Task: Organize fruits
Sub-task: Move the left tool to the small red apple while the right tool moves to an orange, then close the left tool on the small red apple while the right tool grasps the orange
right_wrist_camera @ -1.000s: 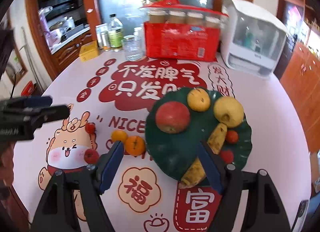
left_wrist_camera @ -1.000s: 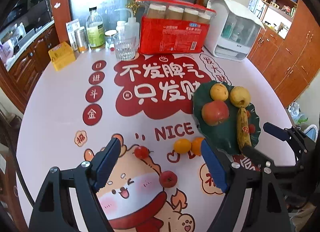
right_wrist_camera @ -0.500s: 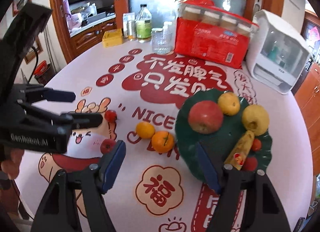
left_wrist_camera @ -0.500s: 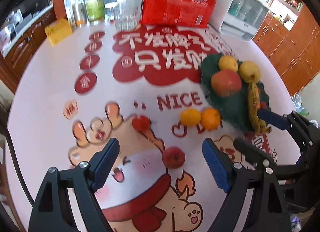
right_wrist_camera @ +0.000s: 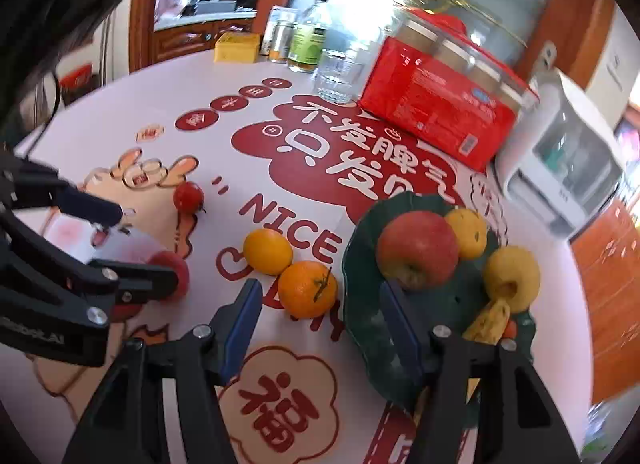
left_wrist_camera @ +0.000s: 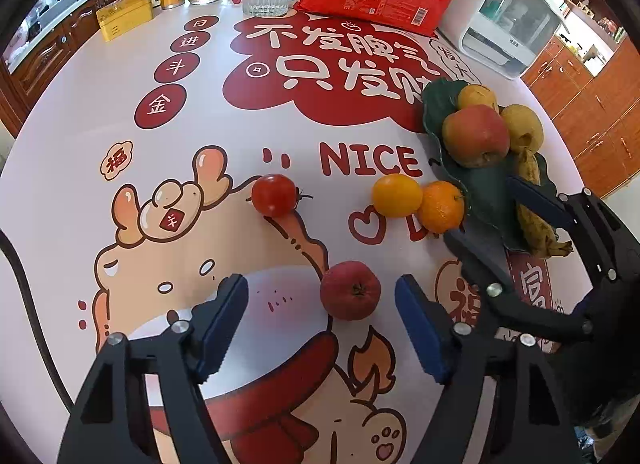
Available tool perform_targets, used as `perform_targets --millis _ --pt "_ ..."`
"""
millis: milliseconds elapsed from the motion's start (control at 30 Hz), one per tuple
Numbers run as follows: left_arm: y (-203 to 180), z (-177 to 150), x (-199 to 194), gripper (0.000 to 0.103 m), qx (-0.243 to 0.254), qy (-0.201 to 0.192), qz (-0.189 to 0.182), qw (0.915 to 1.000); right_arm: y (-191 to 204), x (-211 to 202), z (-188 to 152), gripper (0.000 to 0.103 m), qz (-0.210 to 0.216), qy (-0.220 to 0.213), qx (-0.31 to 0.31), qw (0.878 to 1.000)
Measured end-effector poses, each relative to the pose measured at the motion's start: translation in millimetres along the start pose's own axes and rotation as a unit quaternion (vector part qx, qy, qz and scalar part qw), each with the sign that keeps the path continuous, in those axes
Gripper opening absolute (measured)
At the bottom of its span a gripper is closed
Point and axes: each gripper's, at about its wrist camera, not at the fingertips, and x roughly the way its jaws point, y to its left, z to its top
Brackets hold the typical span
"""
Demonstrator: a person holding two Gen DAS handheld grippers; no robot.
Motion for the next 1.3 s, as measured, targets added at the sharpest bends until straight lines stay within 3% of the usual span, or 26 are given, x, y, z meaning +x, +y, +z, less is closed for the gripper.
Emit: perform_targets --millis 267,400,667,800,933,1300 --pt "-8.2 -0.1 9.3 0.056 0.003 0.006 -0.008 0.9999 15.8 13.4 -2.1 0.061 -0.009 -0.013 -0.045 0.999" --pt "-9.0 -0.2 13.2 0.044 0.0 0.01 -0.013 0.9999 16.6 25.4 -2.2 0.049 0.0 0.001 -0.042 0.999" --pt "-7.5 0.8 18.8 0.035 -0.012 0.018 -0.027 0.9994 20.2 32.7 -2.2 0.047 -0.009 -0.003 -0.052 0.999" --pt "-8.9 0.5 18.4 0.033 -0.012 0.017 -0.031 0.9993 25.6 34.9 -2.9 0.049 -0.022 -0.007 -0.067 0.997" --pt "-7.6 0.5 17.5 0.033 -0.016 0.016 -0.032 0.9992 21.7 34.4 -2.5 0.037 -0.032 -0.011 -0.06 0.998" --pt "-7.1 3.9 -2.8 0.032 -0.015 -0.002 -0.025 0.9996 9.7 19.9 2.2 0.036 0.017 0.0 -0.02 1.0"
